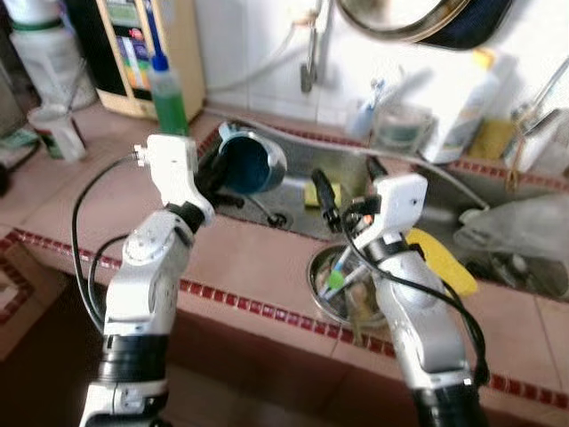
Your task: Kitchen organization
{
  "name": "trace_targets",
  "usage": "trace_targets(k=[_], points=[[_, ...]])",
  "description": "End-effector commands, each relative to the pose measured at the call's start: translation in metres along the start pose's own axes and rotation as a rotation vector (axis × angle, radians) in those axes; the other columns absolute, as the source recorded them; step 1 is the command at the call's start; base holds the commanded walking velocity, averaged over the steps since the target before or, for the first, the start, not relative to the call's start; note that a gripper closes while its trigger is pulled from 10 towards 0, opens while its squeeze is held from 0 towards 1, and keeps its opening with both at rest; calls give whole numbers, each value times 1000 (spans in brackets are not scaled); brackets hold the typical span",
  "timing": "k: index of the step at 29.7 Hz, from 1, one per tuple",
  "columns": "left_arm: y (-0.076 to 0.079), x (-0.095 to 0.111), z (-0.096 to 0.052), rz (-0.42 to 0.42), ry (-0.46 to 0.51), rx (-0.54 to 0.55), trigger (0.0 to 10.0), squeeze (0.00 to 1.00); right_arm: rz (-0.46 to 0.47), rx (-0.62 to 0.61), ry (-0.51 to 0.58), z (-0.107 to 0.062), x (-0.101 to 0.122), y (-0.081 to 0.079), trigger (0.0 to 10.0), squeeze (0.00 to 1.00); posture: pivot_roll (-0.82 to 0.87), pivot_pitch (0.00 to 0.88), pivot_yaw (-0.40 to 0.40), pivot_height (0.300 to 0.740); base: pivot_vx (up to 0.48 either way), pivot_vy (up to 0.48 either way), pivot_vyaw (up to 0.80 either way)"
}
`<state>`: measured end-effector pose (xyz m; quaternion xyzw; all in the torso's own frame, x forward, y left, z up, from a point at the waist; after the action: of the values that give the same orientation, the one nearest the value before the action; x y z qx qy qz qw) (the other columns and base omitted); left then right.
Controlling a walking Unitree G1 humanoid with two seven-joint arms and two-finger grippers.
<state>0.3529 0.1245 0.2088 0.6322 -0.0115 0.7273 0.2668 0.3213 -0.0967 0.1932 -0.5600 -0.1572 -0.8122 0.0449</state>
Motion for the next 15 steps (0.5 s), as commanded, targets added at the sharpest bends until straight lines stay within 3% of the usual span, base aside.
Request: trace_targets(k=[1, 5, 10, 15], points=[[15, 1, 5, 0, 5, -50, 10000, 0, -11, -19, 4, -2, 1, 8, 10000, 0, -13, 21, -17, 740, 341, 0, 0], [15, -1, 6, 7, -5, -48, 10000, 0, -9, -14, 2, -2, 1, 7, 10000, 0, -16, 16, -18, 740, 328, 0, 0], [15, -3, 7, 1, -16, -40, 10000, 0, -6, -6, -8, -2, 0, 5, 10000, 0, -19, 12, -20, 740, 0, 0, 0], [9, -6, 13, -2, -39, -8, 10000, 0, 13, 40, -85, -10, -9, 0, 10000, 0, -29, 1, -18, 740, 0, 0, 0]])
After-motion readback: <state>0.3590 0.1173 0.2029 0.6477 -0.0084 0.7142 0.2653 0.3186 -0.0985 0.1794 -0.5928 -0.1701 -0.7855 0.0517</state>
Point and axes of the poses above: a point about 5 cm out from each wrist's last joint towards the gripper, its own z axis pointing out of the wrist towards the gripper, its own x axis along the axis of the wrist's last joint, y = z × x, the point moved 2 cm from there along z, pointing out of the wrist towards the gripper, and after that the axes turned 11 degrees about -z, right-handed, at the moved point
